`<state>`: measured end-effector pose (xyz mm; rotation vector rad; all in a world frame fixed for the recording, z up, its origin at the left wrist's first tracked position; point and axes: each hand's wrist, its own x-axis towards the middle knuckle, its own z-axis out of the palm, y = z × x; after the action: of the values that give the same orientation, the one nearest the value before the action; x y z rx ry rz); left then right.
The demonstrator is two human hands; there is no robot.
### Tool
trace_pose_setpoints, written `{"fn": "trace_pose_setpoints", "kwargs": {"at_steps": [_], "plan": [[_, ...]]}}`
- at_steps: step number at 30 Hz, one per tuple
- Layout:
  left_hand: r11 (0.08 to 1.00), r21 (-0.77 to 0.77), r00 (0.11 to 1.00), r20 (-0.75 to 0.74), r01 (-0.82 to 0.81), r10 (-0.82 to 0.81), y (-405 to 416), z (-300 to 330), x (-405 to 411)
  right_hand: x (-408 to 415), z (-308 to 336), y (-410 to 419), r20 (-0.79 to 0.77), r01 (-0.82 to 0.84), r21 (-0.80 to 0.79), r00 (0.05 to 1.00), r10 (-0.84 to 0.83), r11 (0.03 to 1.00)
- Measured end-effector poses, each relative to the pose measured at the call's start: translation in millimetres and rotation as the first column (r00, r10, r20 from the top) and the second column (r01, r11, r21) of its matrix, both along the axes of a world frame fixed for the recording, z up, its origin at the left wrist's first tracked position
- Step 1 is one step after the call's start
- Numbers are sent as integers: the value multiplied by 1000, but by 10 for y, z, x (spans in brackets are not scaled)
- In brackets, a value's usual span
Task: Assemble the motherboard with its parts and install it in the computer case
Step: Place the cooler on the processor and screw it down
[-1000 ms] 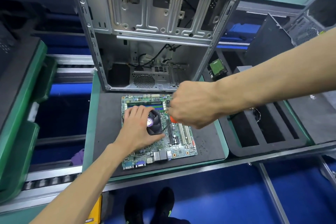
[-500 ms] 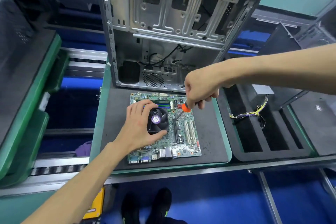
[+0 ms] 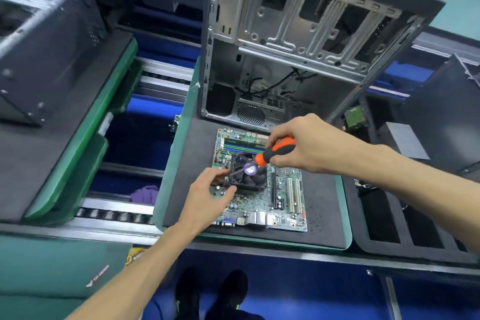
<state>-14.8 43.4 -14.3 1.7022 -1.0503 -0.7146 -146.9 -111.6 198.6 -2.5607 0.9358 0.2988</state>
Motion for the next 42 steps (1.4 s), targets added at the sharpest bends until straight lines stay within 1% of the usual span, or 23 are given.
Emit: {"fn": "trace_pose_setpoints", "kwargs": {"at_steps": [4, 10, 13, 16, 18, 21, 24, 25, 26, 27, 28, 29, 30, 31, 32, 33, 34, 36, 38, 39, 40, 41, 42], "plan": [[999, -15, 999, -3, -47, 47, -14, -5, -17, -35, -87, 21, 1, 42, 27, 999, -42, 999], [996, -24, 997, -14, -81, 80, -5, -20, -32, -27, -95, 11, 4, 47, 28, 999, -47, 999], [997, -27, 997, -19, -78, 78, -12, -37, -27, 22, -62, 34, -19, -52, -37, 999, 51, 998], [997, -24, 996, -54, -72, 70, -15, -67, -20, 158, 29, 68, -127, -267, -155, 960, 249, 951], [997, -25, 996, -58, -70, 68, -15, -84, -18, 285, 109, 80, -228, -491, -232, 867, 444, 840], [997, -29, 996, -51, -78, 77, -6, -92, -21, 505, 190, 89, -379, -784, -286, 621, 686, 551], [996, -19, 995, -55, -88, 87, 15, -104, -19, 751, 212, 112, -516, -917, -279, 394, 761, 286], [996, -15, 994, -61, -90, 89, 17, -113, -17, 823, 209, 123, -538, -932, -272, 353, 765, 239], [996, -16, 994, -65, -89, 88, 14, -125, -13, 881, 199, 135, -551, -935, -267, 346, 760, 233], [996, -18, 994, -66, -86, 84, 10, -138, -7, 917, 193, 159, -559, -923, -270, 383, 735, 276], [997, -19, 995, -65, -79, 77, 4, -148, 0, 929, 183, 171, -538, -883, -267, 469, 700, 386], [997, -21, 996, -65, -69, 67, -3, -156, 7, 931, 181, 166, -500, -789, -234, 598, 626, 567], [998, -25, 996, -64, -59, 57, -9, -164, 17, 935, 183, 146, -468, -629, -149, 724, 506, 763], [998, -31, 997, -64, -49, 47, -12, -172, 25, 953, 177, 132, -469, -431, -45, 806, 361, 901], [998, -34, 997, -64, -44, 42, -11, -176, 30, 981, 170, 132, -492, -271, 33, 834, 251, 962], [998, -38, 997, -64, -42, 40, -12, -174, 29, 1021, 168, 130, -512, -206, 67, 833, 210, 976], [998, -41, 997, -66, -41, 38, -14, -175, 30, 1069, 173, 145, -527, -220, 70, 820, 224, 973], [998, -42, 997, -72, -38, 35, -16, -182, 36, 1148, 209, 242, -584, -354, 59, 746, 320, 933], [999, -43, 997, -74, -34, 31, -17, -179, 43, 1156, 238, 317, -618, -540, 13, 657, 432, 841], [999, -43, 997, -74, -32, 29, -18, -177, 44, 1140, 243, 344, -630, -657, -45, 604, 489, 753], [999, -42, 997, -73, -32, 29, -17, -173, 42, 1120, 246, 358, -638, -765, -111, 544, 545, 634], [999, -38, 997, -74, -34, 31, -16, -169, 39, 1109, 240, 360, -642, -842, -159, 485, 594, 515], [999, -35, 997, -76, -35, 32, -11, -167, 39, 1095, 230, 357, -636, -882, -190, 446, 630, 432]]}}
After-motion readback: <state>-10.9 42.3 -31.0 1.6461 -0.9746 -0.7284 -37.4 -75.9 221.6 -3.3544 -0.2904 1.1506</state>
